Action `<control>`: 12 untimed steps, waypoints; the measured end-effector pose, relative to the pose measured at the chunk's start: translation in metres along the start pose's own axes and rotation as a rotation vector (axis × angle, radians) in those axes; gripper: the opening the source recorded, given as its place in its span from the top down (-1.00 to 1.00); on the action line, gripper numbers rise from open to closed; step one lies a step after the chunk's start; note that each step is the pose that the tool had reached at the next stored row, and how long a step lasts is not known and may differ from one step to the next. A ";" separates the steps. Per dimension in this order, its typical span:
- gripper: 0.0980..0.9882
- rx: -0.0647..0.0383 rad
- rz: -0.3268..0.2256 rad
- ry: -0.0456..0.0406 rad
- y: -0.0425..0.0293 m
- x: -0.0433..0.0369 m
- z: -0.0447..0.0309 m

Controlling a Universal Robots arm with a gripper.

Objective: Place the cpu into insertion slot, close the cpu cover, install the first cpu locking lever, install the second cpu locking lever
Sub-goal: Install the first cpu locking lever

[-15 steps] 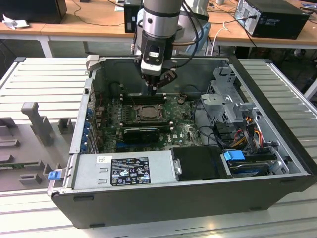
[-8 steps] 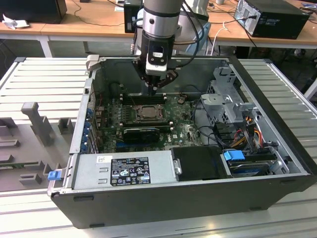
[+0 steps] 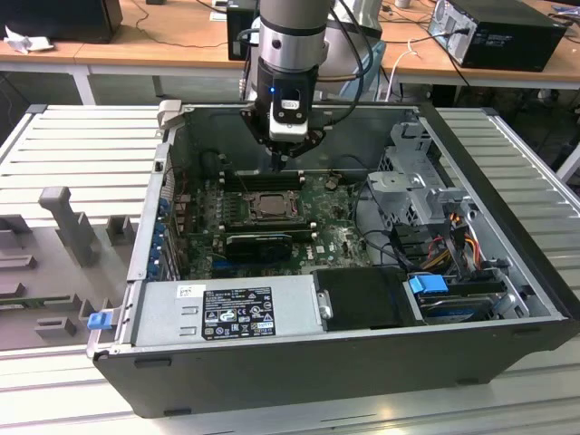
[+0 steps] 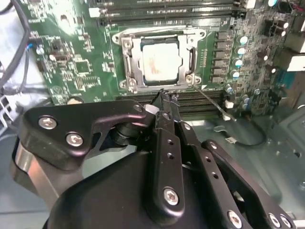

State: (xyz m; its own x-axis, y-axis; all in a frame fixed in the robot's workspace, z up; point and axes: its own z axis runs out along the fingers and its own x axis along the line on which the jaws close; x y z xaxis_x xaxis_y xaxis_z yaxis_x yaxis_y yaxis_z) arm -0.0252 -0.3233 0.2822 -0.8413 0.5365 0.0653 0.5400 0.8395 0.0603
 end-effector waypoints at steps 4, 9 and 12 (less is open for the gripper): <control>0.98 0.006 -0.093 0.0055 -0.0001 0.0000 0.0004; 0.98 0.011 -0.222 0.0075 -0.0001 -0.0002 0.0013; 0.98 0.012 -0.276 0.0067 -0.0001 -0.0002 0.0017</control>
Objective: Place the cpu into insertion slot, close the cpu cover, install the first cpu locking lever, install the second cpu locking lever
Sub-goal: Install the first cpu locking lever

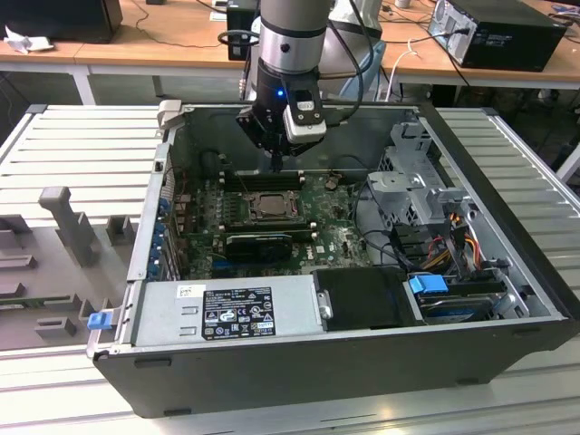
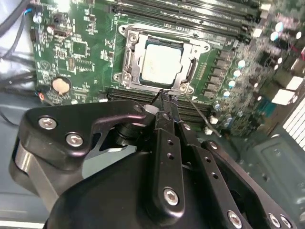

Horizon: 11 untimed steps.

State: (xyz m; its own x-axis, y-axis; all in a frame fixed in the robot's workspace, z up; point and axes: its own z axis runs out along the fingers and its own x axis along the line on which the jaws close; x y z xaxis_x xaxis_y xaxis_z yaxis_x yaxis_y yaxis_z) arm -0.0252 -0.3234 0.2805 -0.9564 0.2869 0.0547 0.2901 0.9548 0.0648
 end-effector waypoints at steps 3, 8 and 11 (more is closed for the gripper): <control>0.98 0.002 -0.080 -0.0012 0.0000 0.0000 0.0007; 0.98 0.006 -0.184 -0.0010 -0.0001 -0.0001 0.0018; 0.98 0.008 -0.240 0.0026 -0.0002 0.0000 0.0019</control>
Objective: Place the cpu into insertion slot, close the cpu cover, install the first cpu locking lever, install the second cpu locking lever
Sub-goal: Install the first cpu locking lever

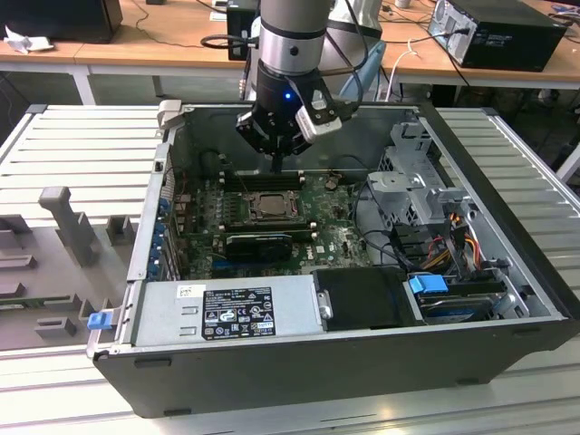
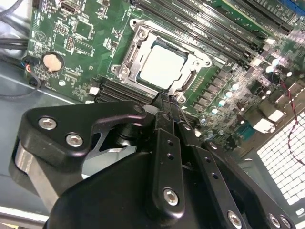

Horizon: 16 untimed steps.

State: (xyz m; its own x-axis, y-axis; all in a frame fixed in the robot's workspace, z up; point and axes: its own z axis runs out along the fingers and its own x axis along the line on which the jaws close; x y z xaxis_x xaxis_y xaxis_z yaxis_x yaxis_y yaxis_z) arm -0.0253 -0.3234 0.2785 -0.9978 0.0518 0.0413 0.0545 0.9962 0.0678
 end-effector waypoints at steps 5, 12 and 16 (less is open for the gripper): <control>0.98 -0.001 -0.006 0.0004 0.0000 0.0009 0.0001; 0.98 -0.004 -0.008 0.0008 -0.0001 0.0014 0.0001; 0.98 -0.007 -0.009 0.0011 -0.0001 0.0016 0.0002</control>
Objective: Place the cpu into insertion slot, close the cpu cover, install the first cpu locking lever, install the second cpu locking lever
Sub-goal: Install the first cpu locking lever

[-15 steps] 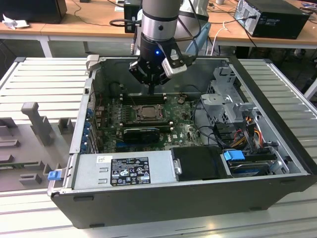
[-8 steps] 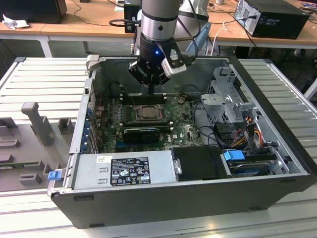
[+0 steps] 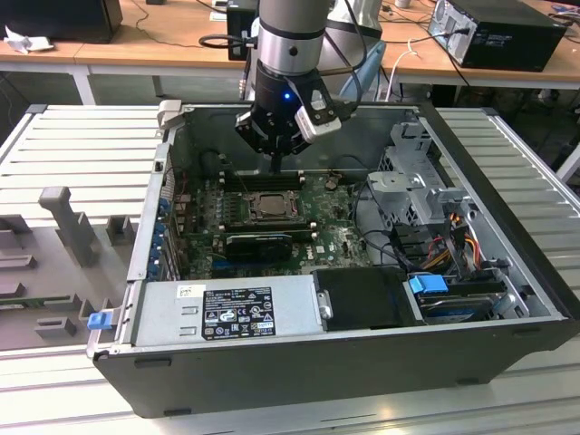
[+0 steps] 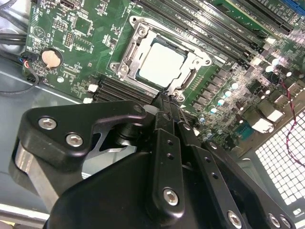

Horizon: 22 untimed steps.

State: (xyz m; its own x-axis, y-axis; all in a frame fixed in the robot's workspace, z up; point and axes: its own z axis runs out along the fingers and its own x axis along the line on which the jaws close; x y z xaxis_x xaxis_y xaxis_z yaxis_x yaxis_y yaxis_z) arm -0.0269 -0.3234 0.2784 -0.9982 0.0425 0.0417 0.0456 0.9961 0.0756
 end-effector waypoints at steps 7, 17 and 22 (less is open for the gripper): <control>0.98 -0.002 -0.002 0.0002 -0.0001 0.0000 0.0003; 0.98 -0.006 -0.006 0.0007 -0.0005 0.0085 0.0010; 0.98 -0.008 -0.007 0.0007 -0.0010 0.0195 0.0015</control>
State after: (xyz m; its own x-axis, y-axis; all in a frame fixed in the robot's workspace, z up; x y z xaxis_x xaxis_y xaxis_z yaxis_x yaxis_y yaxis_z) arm -0.0465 -0.3234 0.2776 -0.9985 0.0354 0.0419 0.0388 0.9957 0.0837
